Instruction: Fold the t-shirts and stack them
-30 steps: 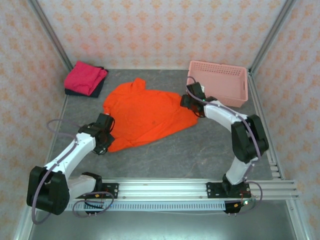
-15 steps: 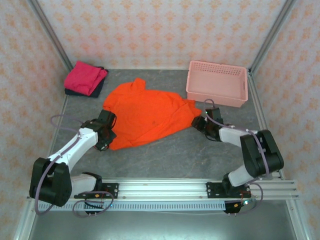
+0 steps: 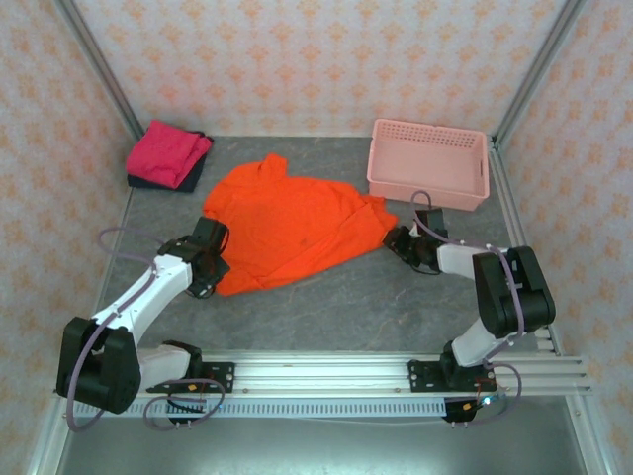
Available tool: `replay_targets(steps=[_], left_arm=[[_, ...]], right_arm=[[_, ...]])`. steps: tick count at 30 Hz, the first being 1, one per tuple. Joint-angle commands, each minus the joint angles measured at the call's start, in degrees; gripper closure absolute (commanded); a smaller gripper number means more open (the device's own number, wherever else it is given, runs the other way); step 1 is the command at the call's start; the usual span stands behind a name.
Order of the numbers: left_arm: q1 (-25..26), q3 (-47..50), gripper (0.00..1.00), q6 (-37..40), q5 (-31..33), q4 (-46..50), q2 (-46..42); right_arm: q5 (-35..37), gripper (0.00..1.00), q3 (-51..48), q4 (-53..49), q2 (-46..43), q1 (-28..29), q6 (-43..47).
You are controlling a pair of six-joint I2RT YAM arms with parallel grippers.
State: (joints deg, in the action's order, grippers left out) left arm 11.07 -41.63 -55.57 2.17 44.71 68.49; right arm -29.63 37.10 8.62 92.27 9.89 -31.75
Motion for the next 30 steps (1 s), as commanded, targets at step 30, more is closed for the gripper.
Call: replay_targets(steps=[30], left_arm=[[-0.7, -1.4, 1.0, 0.2, 1.2, 0.9, -0.4]], right_arm=[[-7.3, 0.53, 2.3, 7.6, 2.2, 2.0, 2.4]])
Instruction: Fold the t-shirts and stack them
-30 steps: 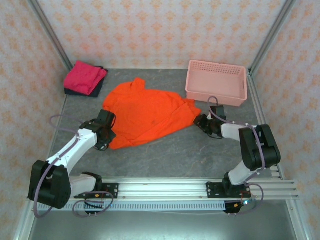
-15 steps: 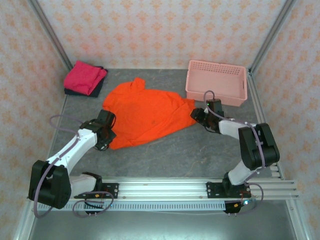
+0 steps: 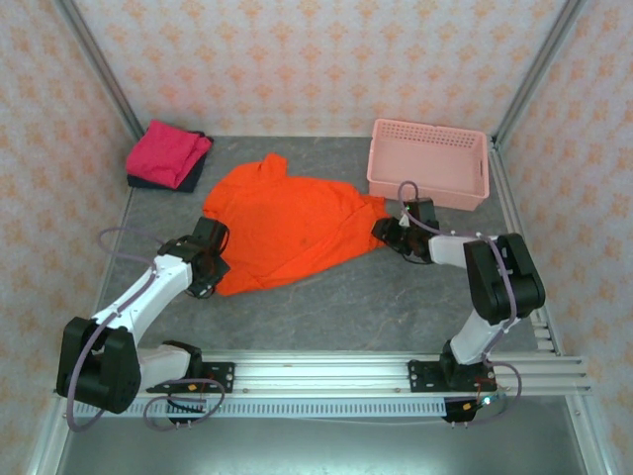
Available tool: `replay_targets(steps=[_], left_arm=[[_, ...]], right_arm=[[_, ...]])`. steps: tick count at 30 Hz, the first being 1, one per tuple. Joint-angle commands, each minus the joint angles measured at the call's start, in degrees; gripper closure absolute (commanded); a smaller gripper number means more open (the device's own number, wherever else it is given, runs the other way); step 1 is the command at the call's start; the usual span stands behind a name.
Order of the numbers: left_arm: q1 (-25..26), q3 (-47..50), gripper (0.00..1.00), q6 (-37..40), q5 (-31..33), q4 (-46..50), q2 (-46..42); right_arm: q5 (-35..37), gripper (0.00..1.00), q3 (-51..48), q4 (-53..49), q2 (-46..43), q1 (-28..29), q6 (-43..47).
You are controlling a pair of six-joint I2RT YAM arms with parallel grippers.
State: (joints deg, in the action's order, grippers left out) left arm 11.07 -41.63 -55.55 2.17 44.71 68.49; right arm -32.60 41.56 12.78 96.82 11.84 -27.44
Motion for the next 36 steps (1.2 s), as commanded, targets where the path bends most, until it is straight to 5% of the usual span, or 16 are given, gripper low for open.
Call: replay_targets(steps=[1, 14, 21, 36], left_arm=[[-0.7, -1.4, 1.0, 0.2, 1.2, 0.9, -0.6], [-0.7, -1.1, 1.0, 0.4, 1.1, 0.7, -0.7], [-0.7, -1.1, 1.0, 0.4, 1.9, 1.2, -1.3], [-1.2, -11.4, 1.0, 4.3, 9.2, 7.7, -5.7]], right_arm=[[-4.4, 0.53, -2.8, 3.6, -2.9, 0.0, -2.1], [-0.2, 0.63, -1.8, 2.8, -0.2, 0.0, -2.2], [-0.9, 1.0, -2.5, 2.8, -3.9, -0.1, -3.4], [7.0, 1.0, 1.9, -14.3, -27.1, -0.1, 0.9]])
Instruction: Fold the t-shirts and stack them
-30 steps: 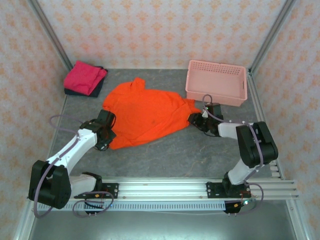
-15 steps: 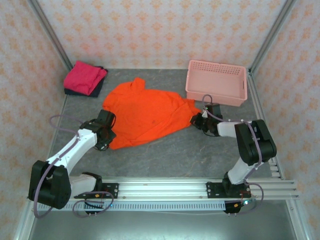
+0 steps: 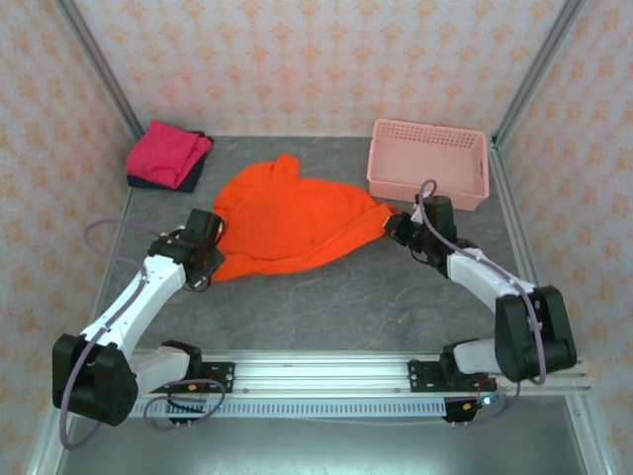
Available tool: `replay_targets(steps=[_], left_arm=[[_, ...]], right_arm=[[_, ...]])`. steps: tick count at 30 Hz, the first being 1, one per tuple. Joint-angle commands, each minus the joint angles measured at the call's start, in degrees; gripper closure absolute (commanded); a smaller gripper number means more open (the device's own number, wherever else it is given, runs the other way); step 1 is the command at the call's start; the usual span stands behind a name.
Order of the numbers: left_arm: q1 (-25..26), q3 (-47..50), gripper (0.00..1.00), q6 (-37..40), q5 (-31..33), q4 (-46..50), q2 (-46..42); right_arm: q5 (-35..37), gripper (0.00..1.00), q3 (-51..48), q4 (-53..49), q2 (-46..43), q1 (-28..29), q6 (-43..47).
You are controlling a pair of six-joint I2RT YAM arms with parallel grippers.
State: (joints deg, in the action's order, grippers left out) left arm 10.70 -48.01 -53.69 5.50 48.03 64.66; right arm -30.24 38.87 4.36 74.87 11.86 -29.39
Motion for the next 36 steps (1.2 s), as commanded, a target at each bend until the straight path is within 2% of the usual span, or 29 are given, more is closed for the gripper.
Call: replay_targets(steps=[1, 5, 8, 14, 17, 23, 26, 32, 36], left_arm=[[-0.9, -6.5, 1.0, 3.0, 7.0, 5.0, -2.6], [-1.9, -12.3, 1.0, 5.6, 10.5, 6.3, -6.2], [-2.0, -15.0, 1.0, 7.1, 11.3, 7.3, -6.3], [-2.1, -11.2, 1.0, 5.8, 8.6, 5.7, -5.4], [-2.5, -9.2, 1.0, 5.8, 8.3, 5.4, -5.3], [-4.5, -9.9, 1.0, 7.2, 10.3, 7.1, -7.3], [-6.2, -15.9, 1.0, 9.4, 14.4, 9.1, -9.5], [-6.7, -34.3, 1.0, 16.3, 20.9, 13.0, -11.8], [-6.7, -45.5, 1.0, 20.0, 20.2, 12.8, -11.1]], right_arm=[[5.3, 1.0, 5.8, -7.2, -6.6, -0.1, 3.5], [7.0, 1.0, 11.3, -13.4, -12.9, -0.1, 6.5], [7.8, 0.98, 12.3, -16.6, -13.2, -0.1, 6.6], [-0.3, 1.0, 6.3, -10.7, -8.8, 0.0, 1.9], [-1.1, 1.0, 4.4, -9.4, -9.1, 0.5, 0.1], [3.0, 1.0, 4.8, -14.0, -20.9, 0.6, 1.7], [3.6, 1.0, 10.9, -19.3, -24.4, 0.5, 5.1], [4.4, 1.0, 24.5, -26.2, -27.8, 0.6, 10.4], [5.4, 1.0, 33.9, -29.7, -26.7, 0.6, 13.3]])
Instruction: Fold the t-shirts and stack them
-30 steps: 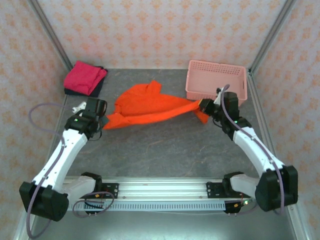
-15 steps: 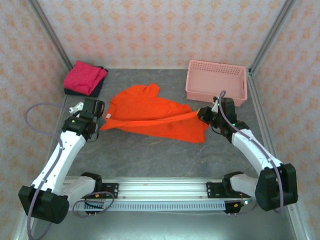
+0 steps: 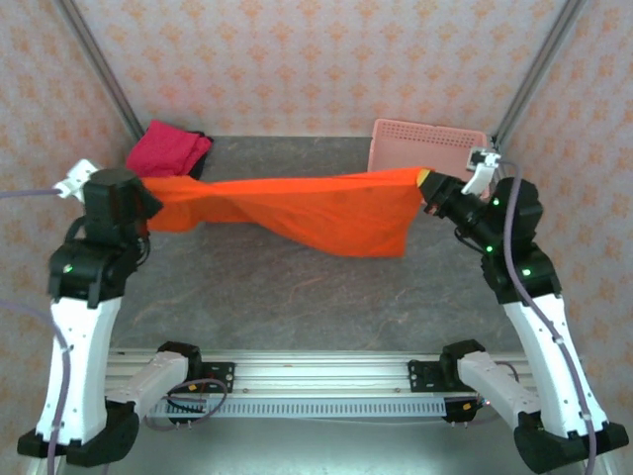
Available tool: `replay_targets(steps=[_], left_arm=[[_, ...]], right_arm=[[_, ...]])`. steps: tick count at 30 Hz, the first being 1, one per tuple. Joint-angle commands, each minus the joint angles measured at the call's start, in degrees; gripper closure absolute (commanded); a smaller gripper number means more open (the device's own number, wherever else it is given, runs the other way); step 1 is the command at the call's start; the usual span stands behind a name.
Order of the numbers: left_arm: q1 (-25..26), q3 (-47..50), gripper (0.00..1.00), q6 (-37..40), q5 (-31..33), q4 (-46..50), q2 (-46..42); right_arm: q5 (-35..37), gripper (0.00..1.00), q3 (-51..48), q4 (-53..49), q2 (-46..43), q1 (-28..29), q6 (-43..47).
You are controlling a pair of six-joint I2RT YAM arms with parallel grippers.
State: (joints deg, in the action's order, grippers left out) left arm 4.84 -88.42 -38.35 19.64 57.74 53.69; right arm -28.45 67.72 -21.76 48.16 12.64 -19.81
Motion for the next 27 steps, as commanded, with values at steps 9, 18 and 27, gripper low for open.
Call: replay_targets(steps=[9, 18, 27], left_arm=[[-0.9, -15.7, 1.0, 7.4, 6.2, 1.4, 9.2], [-3.2, -29.5, 1.0, 7.4, 5.6, -3.2, 29.1], [-9.2, -78.6, 1.0, 6.3, -7.3, 3.1, 56.1]], right_arm=[[4.9, 1.0, 19.5, -6.0, 10.5, -0.3, 7.4], [4.6, 1.0, 29.6, -0.4, 29.2, -0.4, 6.8], [1.3, 1.0, 54.8, -0.9, 44.8, -0.8, 4.7]])
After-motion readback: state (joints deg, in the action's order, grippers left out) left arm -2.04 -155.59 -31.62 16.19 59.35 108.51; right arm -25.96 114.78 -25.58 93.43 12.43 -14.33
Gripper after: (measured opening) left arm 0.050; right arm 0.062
